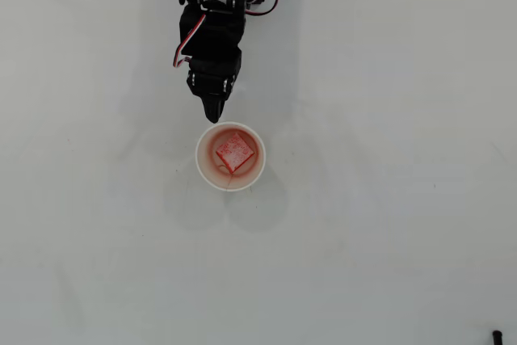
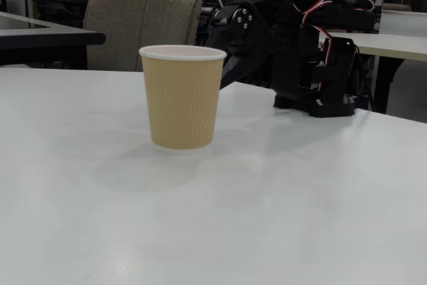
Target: Grasp a red cube and put it in the cup.
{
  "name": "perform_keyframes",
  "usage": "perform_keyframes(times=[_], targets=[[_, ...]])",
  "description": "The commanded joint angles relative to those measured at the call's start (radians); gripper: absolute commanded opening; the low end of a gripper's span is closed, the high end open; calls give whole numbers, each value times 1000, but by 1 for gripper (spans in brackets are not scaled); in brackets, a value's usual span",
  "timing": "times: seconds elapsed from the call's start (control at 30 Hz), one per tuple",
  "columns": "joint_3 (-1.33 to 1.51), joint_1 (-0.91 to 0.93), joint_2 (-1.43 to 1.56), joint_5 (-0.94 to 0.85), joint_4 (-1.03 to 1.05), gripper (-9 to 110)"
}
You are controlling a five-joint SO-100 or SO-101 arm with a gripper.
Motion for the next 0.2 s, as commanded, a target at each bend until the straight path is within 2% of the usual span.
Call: perform_keyframes(times=[0.0, 0.17], targets=[[72, -3, 15, 6, -5, 0], [72, -3, 15, 6, -5, 0]])
